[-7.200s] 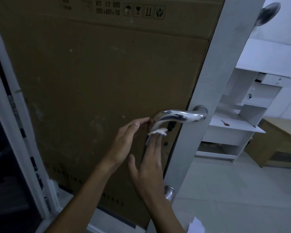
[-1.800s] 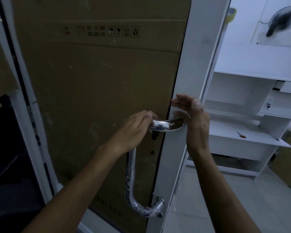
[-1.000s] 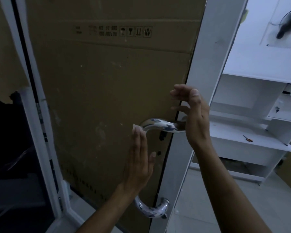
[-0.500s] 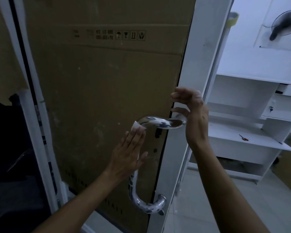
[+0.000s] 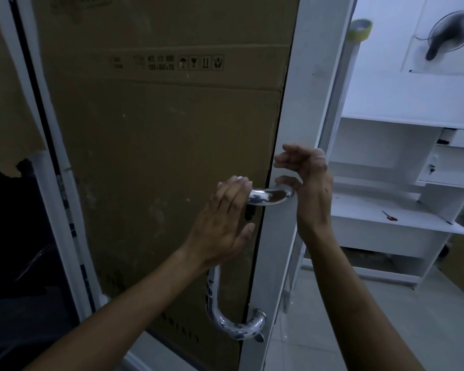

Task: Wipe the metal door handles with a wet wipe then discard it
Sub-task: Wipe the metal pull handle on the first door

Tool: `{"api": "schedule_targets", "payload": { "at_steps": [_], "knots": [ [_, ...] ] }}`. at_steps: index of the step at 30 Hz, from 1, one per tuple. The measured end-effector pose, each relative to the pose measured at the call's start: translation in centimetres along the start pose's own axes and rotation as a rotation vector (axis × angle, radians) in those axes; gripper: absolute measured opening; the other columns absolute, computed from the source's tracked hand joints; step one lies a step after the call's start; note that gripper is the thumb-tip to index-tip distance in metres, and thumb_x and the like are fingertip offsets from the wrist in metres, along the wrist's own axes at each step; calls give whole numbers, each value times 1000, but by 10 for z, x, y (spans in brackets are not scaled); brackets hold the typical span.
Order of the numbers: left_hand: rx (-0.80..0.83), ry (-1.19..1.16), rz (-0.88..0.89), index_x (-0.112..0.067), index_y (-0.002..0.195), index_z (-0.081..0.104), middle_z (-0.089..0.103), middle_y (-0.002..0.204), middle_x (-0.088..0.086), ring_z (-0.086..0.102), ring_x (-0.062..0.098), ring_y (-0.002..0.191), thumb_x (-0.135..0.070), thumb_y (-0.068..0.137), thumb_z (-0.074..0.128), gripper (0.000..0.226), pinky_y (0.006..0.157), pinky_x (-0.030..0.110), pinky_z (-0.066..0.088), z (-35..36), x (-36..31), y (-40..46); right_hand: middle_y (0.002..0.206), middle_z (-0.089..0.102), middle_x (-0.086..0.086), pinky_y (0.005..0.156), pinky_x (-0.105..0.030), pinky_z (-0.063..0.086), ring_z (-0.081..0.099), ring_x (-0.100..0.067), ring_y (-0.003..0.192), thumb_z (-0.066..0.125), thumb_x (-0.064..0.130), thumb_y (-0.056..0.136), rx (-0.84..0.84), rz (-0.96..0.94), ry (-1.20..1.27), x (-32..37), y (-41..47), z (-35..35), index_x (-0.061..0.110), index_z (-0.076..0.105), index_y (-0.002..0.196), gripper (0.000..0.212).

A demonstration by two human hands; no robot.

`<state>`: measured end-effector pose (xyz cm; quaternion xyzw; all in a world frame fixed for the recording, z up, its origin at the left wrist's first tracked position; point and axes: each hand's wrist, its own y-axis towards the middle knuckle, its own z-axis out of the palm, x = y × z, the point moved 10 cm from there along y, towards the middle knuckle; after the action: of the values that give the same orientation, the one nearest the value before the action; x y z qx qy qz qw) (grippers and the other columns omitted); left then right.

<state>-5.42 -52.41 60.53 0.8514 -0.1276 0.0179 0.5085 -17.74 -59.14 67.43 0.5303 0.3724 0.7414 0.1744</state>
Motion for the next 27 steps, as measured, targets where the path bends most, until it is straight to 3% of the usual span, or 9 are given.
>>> {"api": "schedule_targets", "payload": {
  "at_steps": [5, 8, 11, 17, 20, 23, 27],
  "knots": [
    [7, 86, 87, -3, 151, 11, 9, 160, 13, 8, 27, 149, -40, 100, 33, 67, 122, 41, 10, 8, -12, -12, 100, 68, -7, 73, -31, 55, 66, -22, 96, 21, 35, 101, -39, 30, 14, -8, -6, -7, 21, 62, 104, 44],
    [-27, 166, 154, -7, 153, 0, -7, 162, 8, 1, 24, 149, -35, 100, 37, 70, 122, 39, 8, 16, -12, -29, 99, 66, -11, 71, -32, 55, 65, -23, 93, 21, 34, 102, -47, 36, 33, -12, -7, -15, 19, 63, 104, 45],
    [-63, 212, 194, -9, 153, 1, -8, 162, 7, 0, 23, 149, -31, 99, 39, 70, 121, 39, 8, 18, -11, -33, 98, 66, -9, 72, -32, 56, 65, -21, 92, 21, 35, 101, -38, 36, 16, -13, -7, -18, 21, 64, 103, 45],
    [-49, 444, 330, -12, 153, 20, 3, 163, 7, 5, 26, 150, -23, 98, 40, 60, 120, 47, 5, 30, -39, -11, 97, 67, -6, 74, -27, 54, 66, -19, 92, 21, 37, 101, -58, 48, 2, -19, -9, -21, 21, 64, 103, 46],
    [-12, 584, 327, -13, 153, 20, 13, 161, 6, 8, 25, 149, -23, 97, 36, 60, 116, 55, 2, 34, -50, 8, 96, 67, -6, 76, -26, 53, 66, -19, 93, 22, 37, 100, -78, 35, 2, -16, -8, -30, 17, 64, 104, 46],
    [52, 663, 291, -9, 152, 22, 28, 156, 10, 25, 28, 143, -28, 94, 39, 64, 115, 59, 1, 35, -56, 29, 96, 68, -5, 78, -27, 52, 65, -18, 94, 22, 38, 99, -102, 38, 5, -13, -6, -40, 15, 64, 105, 48],
    [95, 548, 155, -8, 143, 42, 55, 134, 11, 54, 26, 120, -29, 92, 45, 56, 117, 54, 13, 27, -60, 44, 97, 68, -6, 78, -28, 53, 65, -19, 94, 23, 41, 97, -111, 48, 13, -11, -4, -43, 11, 63, 107, 50]
  ]
}}
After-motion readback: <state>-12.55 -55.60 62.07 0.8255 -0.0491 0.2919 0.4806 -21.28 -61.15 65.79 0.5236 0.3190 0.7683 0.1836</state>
